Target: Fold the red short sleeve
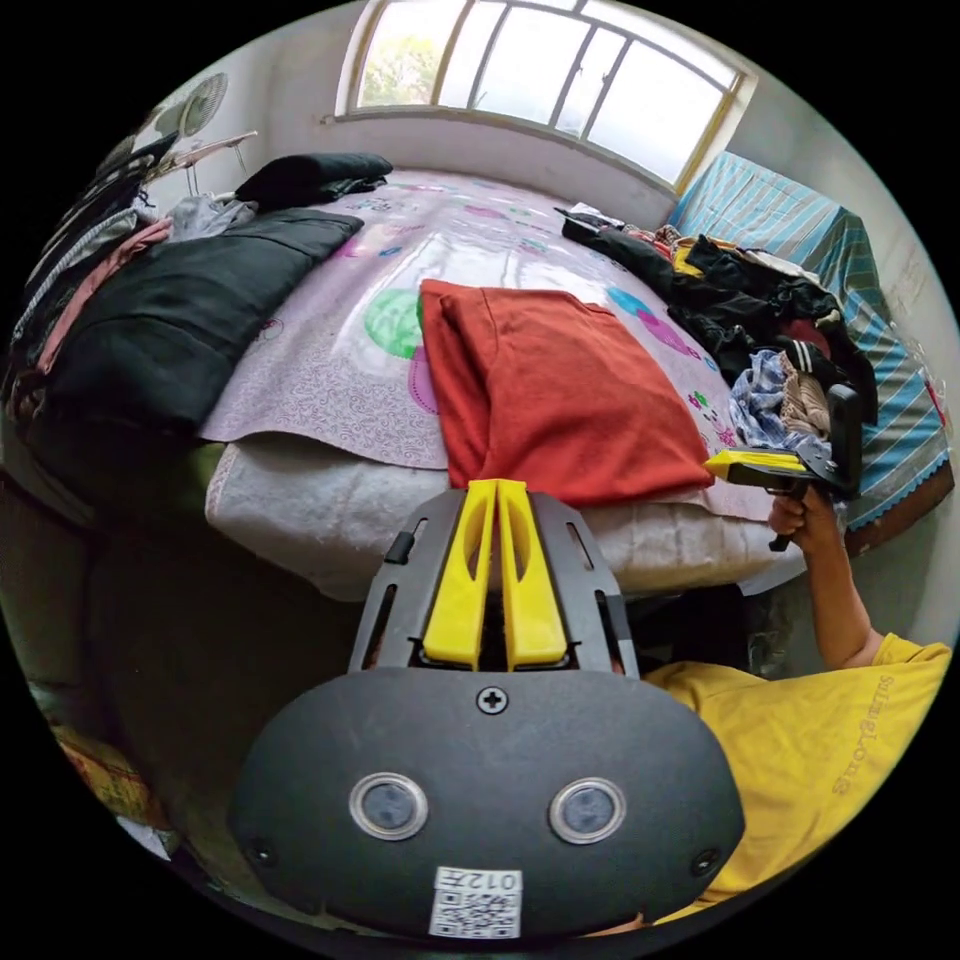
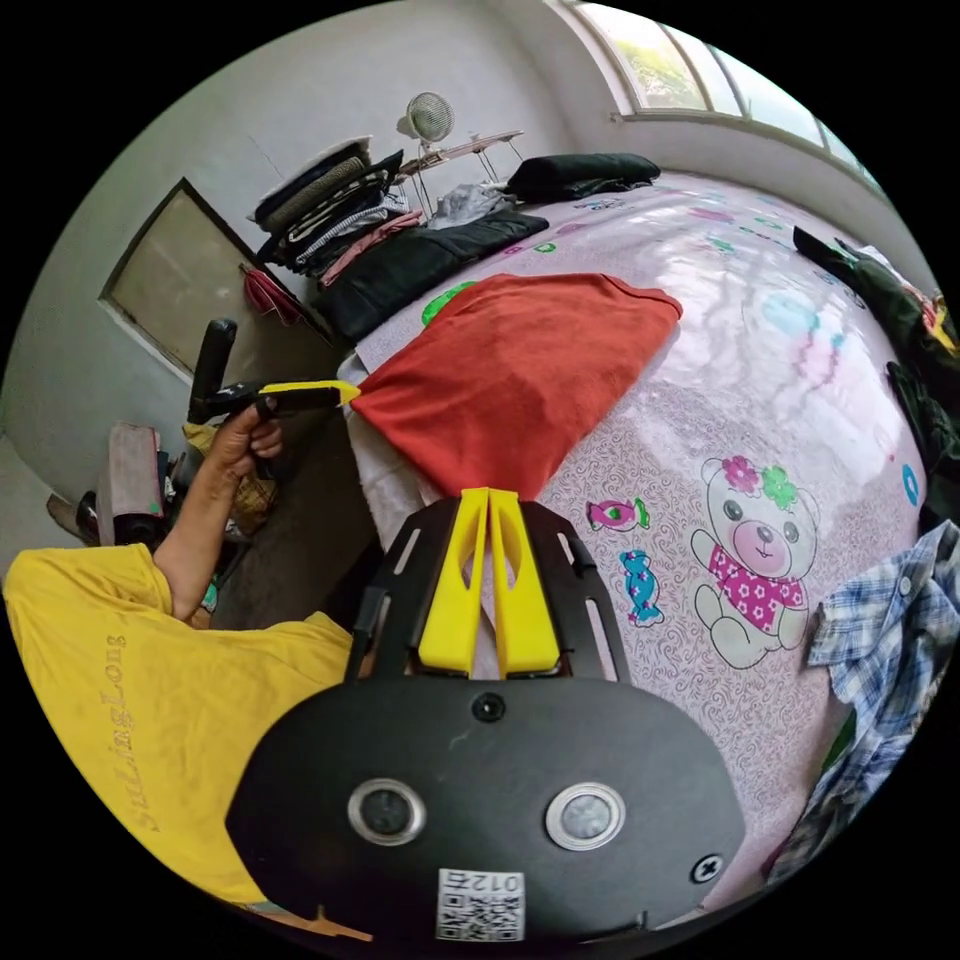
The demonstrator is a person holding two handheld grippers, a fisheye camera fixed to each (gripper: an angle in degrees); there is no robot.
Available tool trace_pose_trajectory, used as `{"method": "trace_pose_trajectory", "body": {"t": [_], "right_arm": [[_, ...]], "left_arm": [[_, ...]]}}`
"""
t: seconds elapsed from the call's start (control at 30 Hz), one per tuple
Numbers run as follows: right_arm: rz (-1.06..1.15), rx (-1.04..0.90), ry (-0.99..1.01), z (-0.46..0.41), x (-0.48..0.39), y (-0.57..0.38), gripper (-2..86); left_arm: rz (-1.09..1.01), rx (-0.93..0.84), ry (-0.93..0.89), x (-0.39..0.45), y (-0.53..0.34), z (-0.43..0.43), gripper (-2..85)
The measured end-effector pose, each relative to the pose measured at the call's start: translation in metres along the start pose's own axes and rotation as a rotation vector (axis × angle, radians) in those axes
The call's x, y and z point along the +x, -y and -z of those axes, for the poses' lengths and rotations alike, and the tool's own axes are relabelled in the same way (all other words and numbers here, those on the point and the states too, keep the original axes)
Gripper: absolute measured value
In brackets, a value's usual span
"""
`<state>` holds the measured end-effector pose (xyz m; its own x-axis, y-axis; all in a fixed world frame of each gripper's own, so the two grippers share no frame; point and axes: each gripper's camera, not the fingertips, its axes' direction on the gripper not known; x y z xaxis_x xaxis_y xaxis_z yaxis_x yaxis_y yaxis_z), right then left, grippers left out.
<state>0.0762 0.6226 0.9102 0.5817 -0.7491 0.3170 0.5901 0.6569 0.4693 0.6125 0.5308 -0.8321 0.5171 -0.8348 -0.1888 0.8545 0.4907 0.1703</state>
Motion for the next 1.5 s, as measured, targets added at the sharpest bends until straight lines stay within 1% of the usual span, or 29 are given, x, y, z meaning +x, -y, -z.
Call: {"method": "trace_pose_trajectory", "body": {"t": [0.07, 0.13, 0.17, 0.2, 0.23, 0.27, 0.3, 0.37, 0.43, 0.53, 0.7, 0.8, 0.87, 1.03, 1.13, 1.37, 1.5], "right_arm": [[-0.081, 0.028, -0.027, 0.01, 0.014, -0.003, 2.0], [-0.184, 0.049, -0.03, 0.015, 0.032, -0.009, 2.9], [-0.256, 0.06, 0.005, 0.017, 0.046, -0.014, 3.8], [-0.292, 0.065, 0.036, 0.017, 0.054, -0.017, 4.6], [-0.365, 0.077, 0.115, 0.017, 0.069, -0.022, 6.2], [-0.442, 0.103, 0.204, 0.017, 0.085, -0.029, 6.8], [-0.482, 0.121, 0.253, 0.017, 0.093, -0.032, 7.1], [-0.618, 0.171, 0.458, 0.011, 0.12, -0.042, 7.8], [-0.681, 0.189, 0.547, 0.005, 0.132, -0.046, 7.9], [-0.694, 0.193, 0.551, 0.002, 0.138, -0.042, 7.3], [-0.661, 0.106, 0.577, -0.006, 0.141, -0.025, 4.0], [-0.669, 0.148, 0.611, -0.002, 0.146, -0.022, 3.0], [-0.693, 0.174, 0.661, 0.002, 0.15, -0.02, 2.6], [-0.682, 0.173, 0.702, 0.007, 0.149, -0.008, 2.3], [-0.683, 0.183, 0.719, 0.008, 0.148, -0.001, 2.2], [-0.644, 0.163, 0.728, 0.006, 0.128, 0.015, 2.6], [-0.602, 0.14, 0.721, 0.0, 0.114, 0.024, 3.1]], "left_arm": [[0.055, 0.037, -0.035, -0.01, -0.015, 0.004, 0.2], [0.146, 0.101, -0.182, -0.024, -0.038, 0.003, 0.3], [0.174, 0.116, -0.233, -0.027, -0.044, 0.001, 0.4], [0.228, 0.145, -0.343, -0.033, -0.056, -0.005, 0.4], [0.264, 0.173, -0.443, -0.036, -0.065, -0.014, 0.4], [0.281, 0.181, -0.485, -0.036, -0.069, -0.018, 0.5], [0.316, 0.187, -0.55, -0.035, -0.076, -0.029, 0.5], [0.352, 0.184, -0.63, -0.031, -0.083, -0.044, 0.5], [0.381, 0.172, -0.717, -0.024, -0.09, -0.064, 0.6], [0.399, 0.137, -0.736, -0.017, -0.097, -0.084, 0.8], [0.447, 0.068, -0.792, -0.016, -0.108, -0.113, 1.4], [0.485, 0.04, -0.822, -0.018, -0.118, -0.127, 2.6], [0.505, 0.058, -0.828, -0.02, -0.125, -0.131, 4.1], [0.589, 0.083, -0.974, -0.027, -0.142, -0.155, 9.7], [0.621, 0.117, -0.997, -0.032, -0.148, -0.159, 11.1], [0.655, 0.162, -1.025, -0.055, -0.152, -0.166, 11.3], [0.676, 0.152, -1.034, -0.079, -0.158, -0.177, 8.1]]}}
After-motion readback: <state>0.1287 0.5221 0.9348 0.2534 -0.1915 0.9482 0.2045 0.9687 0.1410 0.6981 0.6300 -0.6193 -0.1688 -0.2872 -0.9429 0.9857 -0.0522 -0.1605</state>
